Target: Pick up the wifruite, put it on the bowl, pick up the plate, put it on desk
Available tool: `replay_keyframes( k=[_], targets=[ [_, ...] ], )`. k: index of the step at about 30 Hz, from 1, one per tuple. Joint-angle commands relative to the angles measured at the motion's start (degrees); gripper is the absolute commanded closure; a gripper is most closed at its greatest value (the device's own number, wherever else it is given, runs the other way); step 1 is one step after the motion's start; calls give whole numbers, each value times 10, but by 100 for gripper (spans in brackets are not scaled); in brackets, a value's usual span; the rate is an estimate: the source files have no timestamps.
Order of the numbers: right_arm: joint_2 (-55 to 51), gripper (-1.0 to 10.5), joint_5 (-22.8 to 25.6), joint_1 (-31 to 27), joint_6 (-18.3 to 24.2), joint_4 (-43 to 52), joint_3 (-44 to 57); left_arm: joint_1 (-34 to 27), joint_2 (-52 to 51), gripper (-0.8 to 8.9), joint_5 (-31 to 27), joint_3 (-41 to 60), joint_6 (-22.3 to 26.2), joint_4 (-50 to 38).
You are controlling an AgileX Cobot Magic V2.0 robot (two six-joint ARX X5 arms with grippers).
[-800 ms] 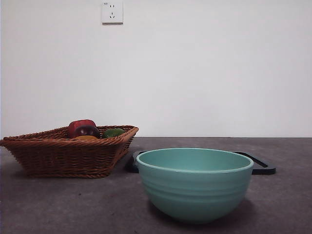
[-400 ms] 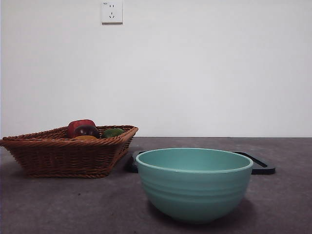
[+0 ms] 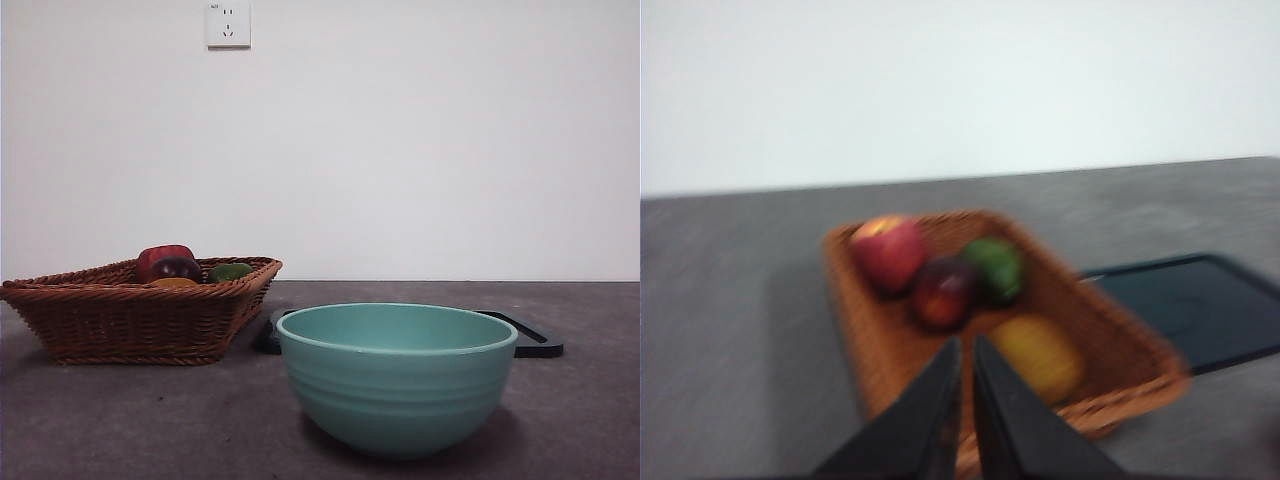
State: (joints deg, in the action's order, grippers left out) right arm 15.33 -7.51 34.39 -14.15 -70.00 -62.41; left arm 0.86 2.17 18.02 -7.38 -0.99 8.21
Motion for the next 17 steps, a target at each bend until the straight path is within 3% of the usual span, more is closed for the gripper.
replay_keyframes(
  k=[1, 11, 17],
  targets=[
    [-1, 939, 0, 3, -2, 9, -3, -1, -17, 795, -35, 23, -8, -8],
    [-1, 940, 0, 3, -2, 9, -3, -1, -20, 795, -163, 62, -33, -15],
    [-1, 940, 0, 3, -2, 9, -3, 1, -20, 795, -184, 67, -38, 0]
  ],
)
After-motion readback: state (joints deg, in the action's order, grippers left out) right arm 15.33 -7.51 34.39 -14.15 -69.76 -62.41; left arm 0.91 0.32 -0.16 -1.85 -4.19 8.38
